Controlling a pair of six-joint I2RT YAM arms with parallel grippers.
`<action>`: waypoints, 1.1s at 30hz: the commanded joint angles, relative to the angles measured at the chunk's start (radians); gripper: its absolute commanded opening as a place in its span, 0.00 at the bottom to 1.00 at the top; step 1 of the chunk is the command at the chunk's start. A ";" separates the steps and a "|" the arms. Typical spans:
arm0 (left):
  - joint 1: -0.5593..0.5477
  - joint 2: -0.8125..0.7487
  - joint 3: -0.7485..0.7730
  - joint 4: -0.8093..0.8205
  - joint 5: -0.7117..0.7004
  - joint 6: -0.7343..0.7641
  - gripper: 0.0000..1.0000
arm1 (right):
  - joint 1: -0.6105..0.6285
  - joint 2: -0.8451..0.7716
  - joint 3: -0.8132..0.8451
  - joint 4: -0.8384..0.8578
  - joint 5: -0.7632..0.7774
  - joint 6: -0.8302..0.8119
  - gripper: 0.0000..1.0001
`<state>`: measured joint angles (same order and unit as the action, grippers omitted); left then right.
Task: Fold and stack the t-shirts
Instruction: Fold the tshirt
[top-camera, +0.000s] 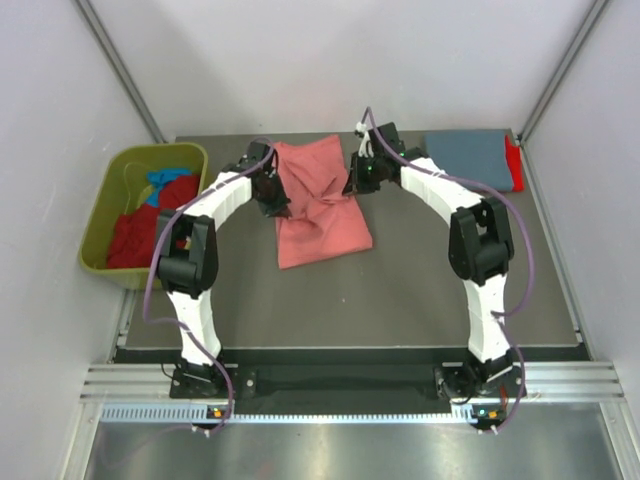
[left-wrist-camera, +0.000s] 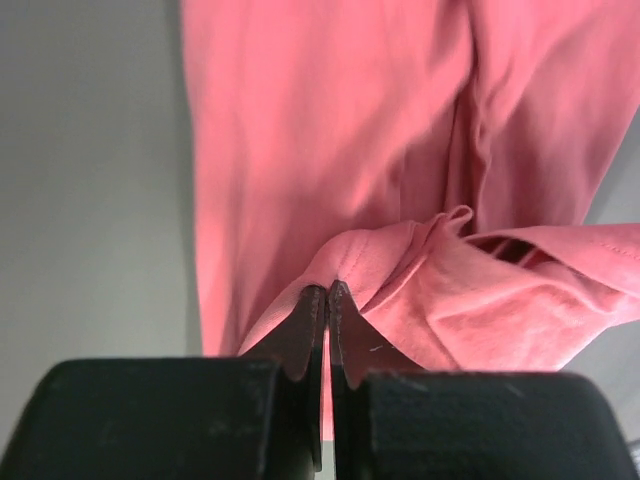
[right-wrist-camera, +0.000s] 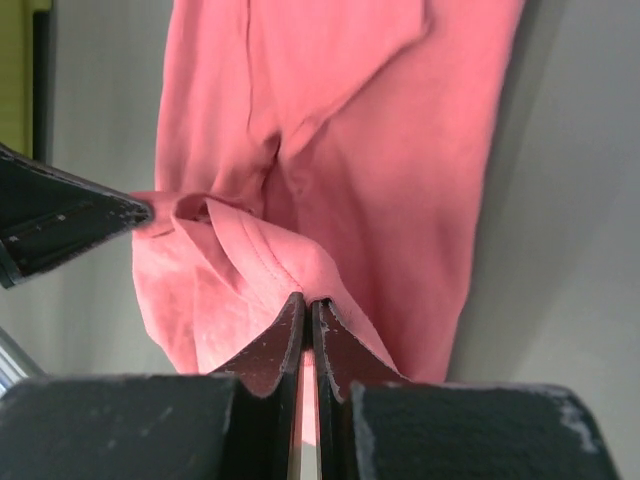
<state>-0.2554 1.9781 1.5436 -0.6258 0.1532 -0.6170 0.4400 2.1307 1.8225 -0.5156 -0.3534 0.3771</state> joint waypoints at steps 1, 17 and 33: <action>0.045 0.028 0.067 0.008 0.006 0.017 0.00 | -0.030 0.057 0.112 -0.014 -0.064 -0.023 0.00; 0.145 0.149 0.153 0.081 0.054 -0.001 0.00 | -0.083 0.219 0.218 0.089 -0.136 -0.010 0.02; 0.157 0.004 0.152 0.052 -0.051 0.103 0.21 | -0.112 0.120 0.191 0.121 -0.098 -0.010 0.31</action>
<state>-0.0956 2.1029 1.7397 -0.5831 0.1295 -0.5446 0.3367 2.3600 2.0571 -0.4339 -0.4732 0.3683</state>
